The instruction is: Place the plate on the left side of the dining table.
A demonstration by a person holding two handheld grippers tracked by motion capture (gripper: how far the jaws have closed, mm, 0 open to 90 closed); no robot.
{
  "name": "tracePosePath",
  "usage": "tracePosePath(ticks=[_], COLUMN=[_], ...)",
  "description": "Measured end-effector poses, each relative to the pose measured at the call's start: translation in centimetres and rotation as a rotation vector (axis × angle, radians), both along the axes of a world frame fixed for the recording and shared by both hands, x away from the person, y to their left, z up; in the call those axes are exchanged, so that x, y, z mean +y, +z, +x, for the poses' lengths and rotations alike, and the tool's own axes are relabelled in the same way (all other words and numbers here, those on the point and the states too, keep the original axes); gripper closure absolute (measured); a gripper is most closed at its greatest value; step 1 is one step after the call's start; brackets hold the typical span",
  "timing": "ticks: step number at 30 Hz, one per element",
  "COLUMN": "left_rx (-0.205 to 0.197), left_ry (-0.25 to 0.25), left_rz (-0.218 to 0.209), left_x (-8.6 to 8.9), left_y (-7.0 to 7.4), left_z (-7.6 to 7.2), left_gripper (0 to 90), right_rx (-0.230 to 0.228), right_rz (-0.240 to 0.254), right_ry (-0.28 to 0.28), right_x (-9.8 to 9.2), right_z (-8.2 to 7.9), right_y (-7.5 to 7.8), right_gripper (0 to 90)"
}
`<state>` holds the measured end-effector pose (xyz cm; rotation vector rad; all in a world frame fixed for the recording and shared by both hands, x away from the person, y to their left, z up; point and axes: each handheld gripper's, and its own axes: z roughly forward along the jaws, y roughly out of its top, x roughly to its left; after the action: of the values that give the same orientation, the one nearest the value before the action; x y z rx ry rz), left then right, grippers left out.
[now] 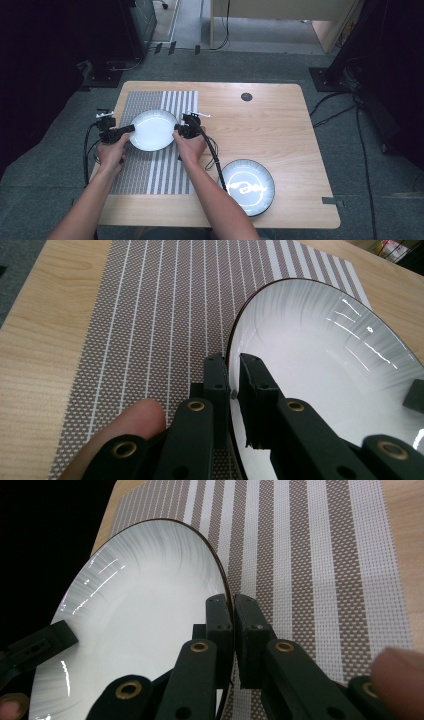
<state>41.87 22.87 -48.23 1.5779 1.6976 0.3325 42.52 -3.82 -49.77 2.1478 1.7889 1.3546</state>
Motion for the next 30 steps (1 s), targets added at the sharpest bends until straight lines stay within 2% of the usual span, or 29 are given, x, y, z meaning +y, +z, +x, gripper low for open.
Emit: tracePosePath(ticks=[4, 14, 16, 18, 27, 28, 30], left_rx=[0.021, 0.047, 0.055, 0.051, 0.042, 0.044, 0.039], left_ry=[0.001, -0.001, -0.005, -0.004, 0.002, 0.001, -0.001], left_rz=[0.003, 0.006, -0.002, -0.013, -0.009, -0.012, -0.022], left_x=[0.0, 0.1, 0.3, 0.3, 0.3, 0.3, 0.3], left_y=[-0.4, -1.2, -1.4, -1.5, -1.6, -1.5, -1.4], left_z=[0.6, 0.6, 0.6, 0.6, 0.6, 0.6, 0.6], left_gripper=[83.4, 82.9, 82.7, 82.6, 82.2, 81.8, 76.1], right_rx=[0.019, 0.026, 0.014, 0.008, 0.013, 0.018, 0.025], right_rz=[0.005, -0.004, -0.011, -0.015, -0.011, -0.005, 0.019], right_ry=[-0.008, 0.002, 0.006, 0.006, -0.004, -0.008, -0.022], right_x=[0.0, 0.2, 0.2, 0.3, 0.3, 0.3, 0.3], right_z=[0.6, 0.6, 0.6, 0.5, 0.5, 0.5, 0.4], right_y=[-0.4, -1.1, -1.2, -1.2, -1.2, -1.1, -0.9], right_gripper=[87.1, 87.0, 86.9, 86.9, 86.1, 85.4, 77.8])
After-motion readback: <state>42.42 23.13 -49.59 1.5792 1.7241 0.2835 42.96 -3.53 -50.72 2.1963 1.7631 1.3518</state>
